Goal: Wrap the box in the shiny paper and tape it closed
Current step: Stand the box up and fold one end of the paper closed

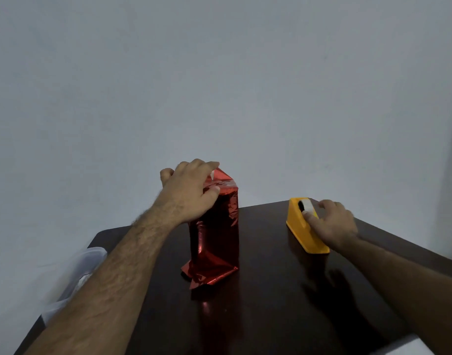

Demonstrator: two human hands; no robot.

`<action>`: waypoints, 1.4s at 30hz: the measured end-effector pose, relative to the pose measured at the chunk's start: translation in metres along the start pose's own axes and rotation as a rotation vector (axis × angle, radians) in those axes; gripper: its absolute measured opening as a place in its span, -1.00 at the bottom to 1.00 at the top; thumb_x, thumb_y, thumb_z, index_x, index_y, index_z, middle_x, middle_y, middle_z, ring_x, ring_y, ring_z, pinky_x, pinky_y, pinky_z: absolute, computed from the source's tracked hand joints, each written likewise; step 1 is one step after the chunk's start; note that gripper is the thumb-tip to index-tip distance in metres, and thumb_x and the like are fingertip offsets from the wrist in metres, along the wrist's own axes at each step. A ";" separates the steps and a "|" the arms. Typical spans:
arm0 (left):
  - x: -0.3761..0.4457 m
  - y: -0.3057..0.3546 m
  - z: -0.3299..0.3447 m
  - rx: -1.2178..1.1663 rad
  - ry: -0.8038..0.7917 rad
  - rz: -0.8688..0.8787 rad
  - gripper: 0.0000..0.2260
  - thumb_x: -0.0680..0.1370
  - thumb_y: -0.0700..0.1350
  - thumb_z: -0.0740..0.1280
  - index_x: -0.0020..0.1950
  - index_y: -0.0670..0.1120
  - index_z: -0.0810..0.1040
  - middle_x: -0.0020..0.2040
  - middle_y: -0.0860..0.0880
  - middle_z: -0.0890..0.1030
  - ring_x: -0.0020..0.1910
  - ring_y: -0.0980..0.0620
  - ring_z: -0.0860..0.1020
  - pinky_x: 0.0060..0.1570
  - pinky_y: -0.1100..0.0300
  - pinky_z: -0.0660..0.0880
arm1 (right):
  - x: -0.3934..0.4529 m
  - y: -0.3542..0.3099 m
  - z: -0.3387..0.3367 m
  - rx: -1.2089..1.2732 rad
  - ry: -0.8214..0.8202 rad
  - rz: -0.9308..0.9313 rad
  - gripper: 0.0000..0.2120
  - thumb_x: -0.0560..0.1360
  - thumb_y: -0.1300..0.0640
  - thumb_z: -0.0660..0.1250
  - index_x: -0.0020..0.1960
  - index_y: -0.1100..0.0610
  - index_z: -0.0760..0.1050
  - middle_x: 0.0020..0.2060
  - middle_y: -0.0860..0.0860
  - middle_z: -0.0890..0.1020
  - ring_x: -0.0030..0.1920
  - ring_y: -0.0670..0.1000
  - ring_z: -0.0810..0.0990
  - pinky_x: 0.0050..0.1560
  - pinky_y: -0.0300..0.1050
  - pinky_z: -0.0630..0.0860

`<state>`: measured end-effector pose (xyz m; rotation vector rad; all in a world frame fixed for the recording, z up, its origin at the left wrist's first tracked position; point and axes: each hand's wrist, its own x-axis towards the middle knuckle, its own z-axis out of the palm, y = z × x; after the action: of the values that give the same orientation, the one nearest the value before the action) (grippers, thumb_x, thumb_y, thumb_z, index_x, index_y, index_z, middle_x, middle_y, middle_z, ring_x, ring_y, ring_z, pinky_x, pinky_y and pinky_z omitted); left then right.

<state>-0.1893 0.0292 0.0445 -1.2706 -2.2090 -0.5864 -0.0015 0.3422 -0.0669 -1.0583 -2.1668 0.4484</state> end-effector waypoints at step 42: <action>0.003 0.183 0.121 -0.364 -0.026 -0.121 -0.88 0.62 -0.05 0.42 -0.02 -0.01 0.75 -0.10 0.14 0.70 -0.04 0.10 0.62 0.06 0.11 0.58 | -0.014 0.076 0.025 0.548 -0.308 0.042 -0.33 0.52 -0.20 0.50 0.56 -0.11 0.39 0.41 -0.07 0.60 0.35 0.05 0.61 0.34 0.22 0.59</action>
<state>-0.0570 0.1888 -0.0268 -1.3277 -2.2816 -1.0639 0.0297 0.3779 -0.1331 -0.7594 -2.0882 1.2099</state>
